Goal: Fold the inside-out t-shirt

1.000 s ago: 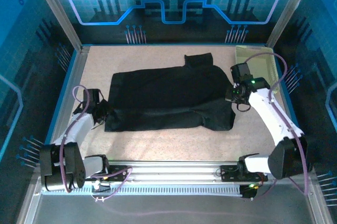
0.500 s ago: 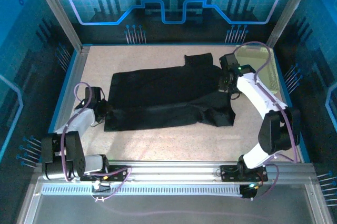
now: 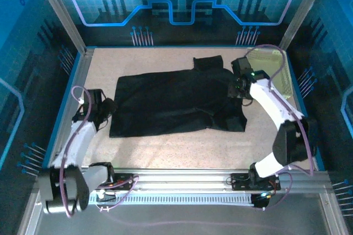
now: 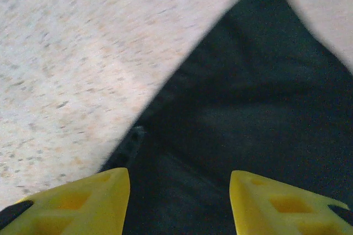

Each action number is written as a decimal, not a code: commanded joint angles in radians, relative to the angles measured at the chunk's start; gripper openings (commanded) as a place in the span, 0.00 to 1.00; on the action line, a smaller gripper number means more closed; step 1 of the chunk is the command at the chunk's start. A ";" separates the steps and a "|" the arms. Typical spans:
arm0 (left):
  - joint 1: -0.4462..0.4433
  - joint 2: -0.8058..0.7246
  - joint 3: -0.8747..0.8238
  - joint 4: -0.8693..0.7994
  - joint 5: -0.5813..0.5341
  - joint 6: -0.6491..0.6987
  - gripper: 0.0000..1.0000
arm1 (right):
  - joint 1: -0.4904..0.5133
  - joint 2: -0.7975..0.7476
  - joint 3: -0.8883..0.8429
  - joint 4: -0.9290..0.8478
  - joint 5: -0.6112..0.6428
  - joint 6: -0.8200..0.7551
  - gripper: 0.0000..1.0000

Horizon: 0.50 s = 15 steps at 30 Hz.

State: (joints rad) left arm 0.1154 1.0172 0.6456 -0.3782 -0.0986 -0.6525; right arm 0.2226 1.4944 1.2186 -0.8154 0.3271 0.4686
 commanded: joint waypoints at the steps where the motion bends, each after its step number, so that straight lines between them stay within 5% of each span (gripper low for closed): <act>1: -0.086 -0.082 -0.079 -0.026 0.089 -0.033 0.52 | 0.036 -0.113 -0.159 0.038 -0.157 0.046 0.58; 7: -0.159 -0.009 -0.205 0.081 0.122 -0.097 0.51 | 0.095 -0.160 -0.362 0.150 -0.293 0.146 0.57; 10: -0.155 0.044 -0.227 0.133 0.109 -0.096 0.51 | 0.085 -0.129 -0.409 0.188 -0.259 0.167 0.56; 15: -0.046 0.132 -0.246 0.172 0.150 -0.146 0.50 | -0.031 -0.034 -0.440 0.229 -0.252 0.203 0.53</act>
State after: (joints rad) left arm 0.0174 1.1213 0.4175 -0.2687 0.0162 -0.7586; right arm 0.2508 1.4315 0.8017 -0.6422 0.0845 0.6209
